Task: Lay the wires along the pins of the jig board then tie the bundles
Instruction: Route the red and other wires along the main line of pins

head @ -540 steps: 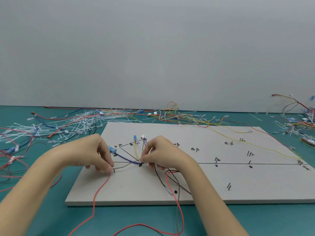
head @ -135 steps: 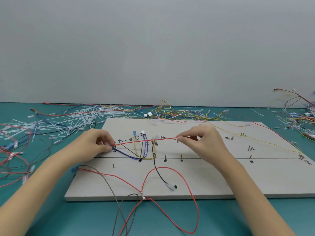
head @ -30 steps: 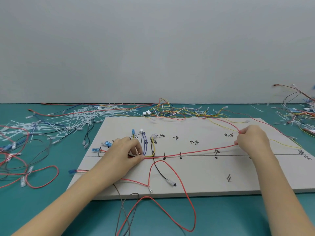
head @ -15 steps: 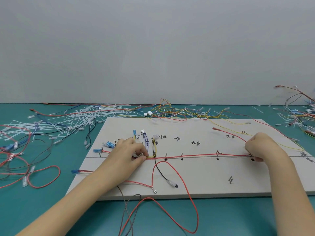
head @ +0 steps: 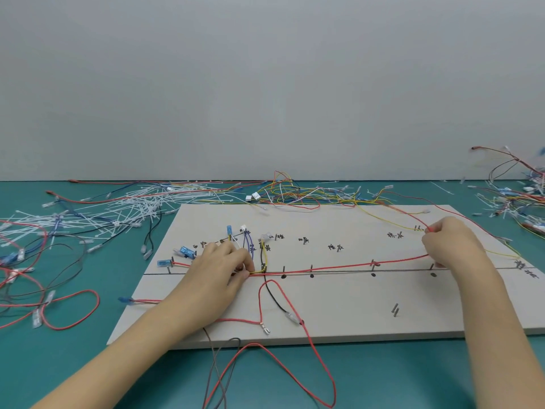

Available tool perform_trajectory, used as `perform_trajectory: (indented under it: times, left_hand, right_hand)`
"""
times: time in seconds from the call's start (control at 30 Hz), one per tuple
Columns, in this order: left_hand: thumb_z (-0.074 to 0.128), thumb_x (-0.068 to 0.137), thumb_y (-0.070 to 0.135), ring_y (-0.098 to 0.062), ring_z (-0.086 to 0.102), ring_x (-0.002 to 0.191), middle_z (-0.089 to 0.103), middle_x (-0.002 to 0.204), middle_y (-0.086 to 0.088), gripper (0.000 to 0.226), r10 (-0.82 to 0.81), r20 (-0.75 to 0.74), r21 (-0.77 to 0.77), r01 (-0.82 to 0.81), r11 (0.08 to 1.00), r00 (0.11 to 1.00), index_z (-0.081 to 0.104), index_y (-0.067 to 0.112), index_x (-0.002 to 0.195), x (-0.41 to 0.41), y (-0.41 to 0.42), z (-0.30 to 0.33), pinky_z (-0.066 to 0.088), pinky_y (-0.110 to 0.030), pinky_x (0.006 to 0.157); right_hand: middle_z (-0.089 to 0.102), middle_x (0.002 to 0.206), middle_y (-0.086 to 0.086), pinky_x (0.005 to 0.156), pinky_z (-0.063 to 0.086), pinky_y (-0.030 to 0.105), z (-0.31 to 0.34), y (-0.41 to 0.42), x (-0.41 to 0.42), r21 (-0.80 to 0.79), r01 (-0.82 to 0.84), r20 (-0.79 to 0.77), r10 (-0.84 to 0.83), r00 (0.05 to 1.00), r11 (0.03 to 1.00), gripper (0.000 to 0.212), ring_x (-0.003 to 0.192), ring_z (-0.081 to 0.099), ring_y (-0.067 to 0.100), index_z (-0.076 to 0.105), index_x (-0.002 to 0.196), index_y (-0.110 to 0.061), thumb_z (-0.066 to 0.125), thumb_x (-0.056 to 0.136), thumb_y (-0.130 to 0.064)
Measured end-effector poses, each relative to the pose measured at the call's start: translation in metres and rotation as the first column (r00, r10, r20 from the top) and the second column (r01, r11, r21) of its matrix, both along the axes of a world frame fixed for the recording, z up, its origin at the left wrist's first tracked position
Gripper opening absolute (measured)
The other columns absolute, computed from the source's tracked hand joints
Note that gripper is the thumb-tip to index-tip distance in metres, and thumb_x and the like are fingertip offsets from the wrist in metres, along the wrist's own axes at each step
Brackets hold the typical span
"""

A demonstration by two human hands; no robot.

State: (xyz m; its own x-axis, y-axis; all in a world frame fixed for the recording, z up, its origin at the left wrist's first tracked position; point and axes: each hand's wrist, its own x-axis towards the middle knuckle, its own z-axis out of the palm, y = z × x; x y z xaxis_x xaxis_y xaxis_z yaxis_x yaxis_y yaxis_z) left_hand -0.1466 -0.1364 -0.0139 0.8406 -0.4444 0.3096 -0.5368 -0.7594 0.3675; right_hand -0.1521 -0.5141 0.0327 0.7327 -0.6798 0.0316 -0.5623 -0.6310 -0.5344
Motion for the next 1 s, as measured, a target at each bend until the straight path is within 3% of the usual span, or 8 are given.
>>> perform_trajectory:
  times: [0.13,0.33,0.5,0.63,0.73,0.9,1.0]
  left_hand:
    - [0.050,0.098,0.017,-0.013,0.038,0.095,0.046,0.096,0.013,0.019,-0.034,0.005,-0.001,0.034,0.999,0.999,0.059,0.033,0.105,-0.001,-0.003,-0.001,0.036,-0.033,0.087]
    - [0.052,0.096,0.013,-0.013,0.041,0.095,0.049,0.096,0.012,0.023,-0.065,-0.010,-0.039,0.065,0.997,0.998,0.061,0.033,0.100,0.000,-0.001,-0.001,0.036,-0.030,0.087]
    - [0.055,0.095,0.012,-0.010,0.041,0.094,0.052,0.096,0.014,0.025,-0.091,-0.018,-0.074,0.089,0.993,0.996,0.063,0.036,0.097,0.002,0.001,-0.002,0.036,-0.028,0.084]
    - [0.056,0.094,0.012,-0.011,0.043,0.094,0.052,0.094,0.015,0.026,-0.095,-0.007,-0.090,0.094,0.991,0.995,0.064,0.036,0.098,0.002,0.001,-0.003,0.037,-0.029,0.084]
    - [0.056,0.094,0.010,-0.011,0.043,0.093,0.052,0.094,0.015,0.027,-0.093,-0.004,-0.088,0.093,0.992,0.996,0.065,0.036,0.098,0.002,0.001,-0.003,0.037,-0.030,0.083]
    - [0.057,0.092,0.008,-0.010,0.043,0.091,0.051,0.091,0.016,0.027,-0.091,0.023,-0.094,0.092,0.991,0.996,0.064,0.034,0.098,0.000,0.000,-0.001,0.037,-0.028,0.083]
    - [0.056,0.093,0.008,-0.011,0.044,0.092,0.051,0.092,0.015,0.028,-0.089,0.014,-0.091,0.090,0.992,0.996,0.062,0.035,0.099,-0.001,-0.001,-0.001,0.037,-0.028,0.085]
  right_hand:
    - [0.058,0.115,0.019,0.081,0.050,0.038,0.001,0.002,-0.002,-0.008,0.000,0.010,0.000,1.000,1.000,0.035,0.094,0.062,0.039,0.058,0.118,-0.014,0.043,0.087,-0.007]
    - [0.057,0.112,0.022,0.090,0.052,0.047,0.000,0.005,-0.005,0.026,-0.006,-0.100,0.008,0.995,1.000,0.031,0.092,0.061,0.040,0.060,0.113,-0.011,0.041,0.088,-0.006]
    - [0.054,0.097,0.020,0.074,0.050,0.041,0.002,0.001,-0.005,0.068,-0.017,-0.166,0.028,0.986,0.998,0.025,0.067,0.053,0.031,0.056,0.112,-0.002,0.038,0.094,-0.004]
    - [0.047,0.078,0.014,0.064,0.037,0.035,0.002,-0.007,-0.006,0.088,-0.017,-0.189,0.033,0.981,0.996,0.024,0.064,0.041,0.027,0.056,0.111,0.007,0.040,0.094,-0.002]
    - [0.048,0.080,0.015,0.068,0.040,0.038,-0.001,-0.010,-0.004,0.098,-0.013,-0.186,0.031,0.982,0.995,0.023,0.074,0.045,0.032,0.056,0.110,0.007,0.041,0.094,-0.002]
    - [0.062,0.074,0.019,0.085,0.054,0.046,-0.009,-0.012,0.002,0.050,0.004,-0.127,0.003,0.992,0.999,0.020,0.074,0.062,0.037,0.062,0.100,0.007,0.044,0.092,0.000]
    - [0.068,0.086,0.023,0.089,0.052,0.041,-0.012,-0.013,0.006,-0.005,0.027,-0.090,-0.027,0.996,1.000,0.022,0.088,0.066,0.038,0.065,0.096,0.001,0.045,0.086,0.003]
